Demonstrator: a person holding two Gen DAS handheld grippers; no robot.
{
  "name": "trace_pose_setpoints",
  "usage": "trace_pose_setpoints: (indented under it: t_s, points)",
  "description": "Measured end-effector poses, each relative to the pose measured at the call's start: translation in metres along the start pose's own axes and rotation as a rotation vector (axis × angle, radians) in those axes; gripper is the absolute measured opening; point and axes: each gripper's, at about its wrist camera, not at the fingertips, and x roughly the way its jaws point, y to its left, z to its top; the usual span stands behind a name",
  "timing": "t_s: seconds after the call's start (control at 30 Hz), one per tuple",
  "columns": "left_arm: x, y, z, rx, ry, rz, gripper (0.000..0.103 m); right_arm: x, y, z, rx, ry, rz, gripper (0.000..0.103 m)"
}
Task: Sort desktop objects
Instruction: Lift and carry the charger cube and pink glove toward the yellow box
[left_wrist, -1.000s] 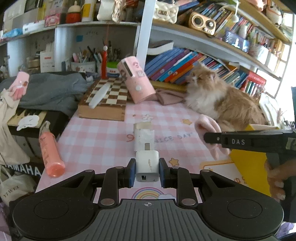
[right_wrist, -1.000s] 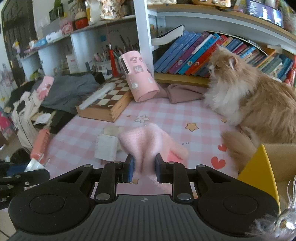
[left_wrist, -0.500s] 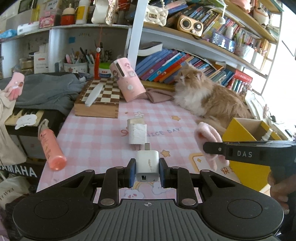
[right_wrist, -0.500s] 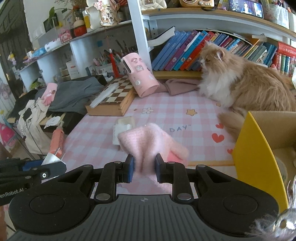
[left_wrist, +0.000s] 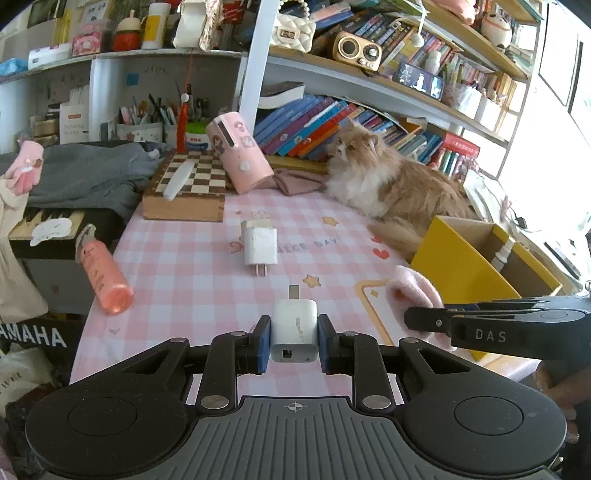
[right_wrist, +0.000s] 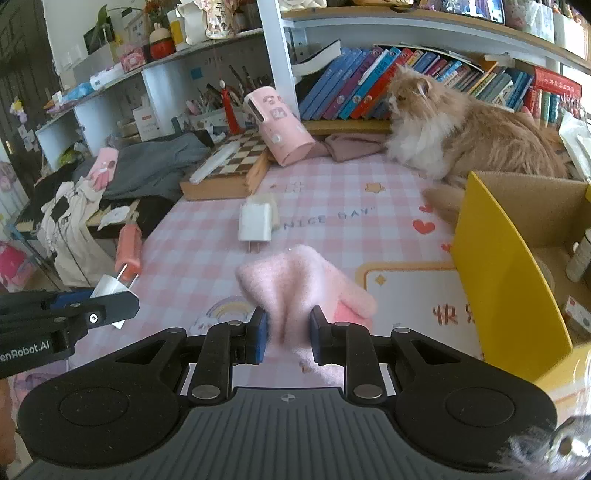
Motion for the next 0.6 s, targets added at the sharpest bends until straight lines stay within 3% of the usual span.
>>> trace_pose_setpoints:
  t_s: [0.6]
  points:
    - [-0.022,-0.008,-0.017,0.091,0.025,-0.088,0.024,-0.034,0.015,-0.041,0.075,0.001,-0.037,0.021]
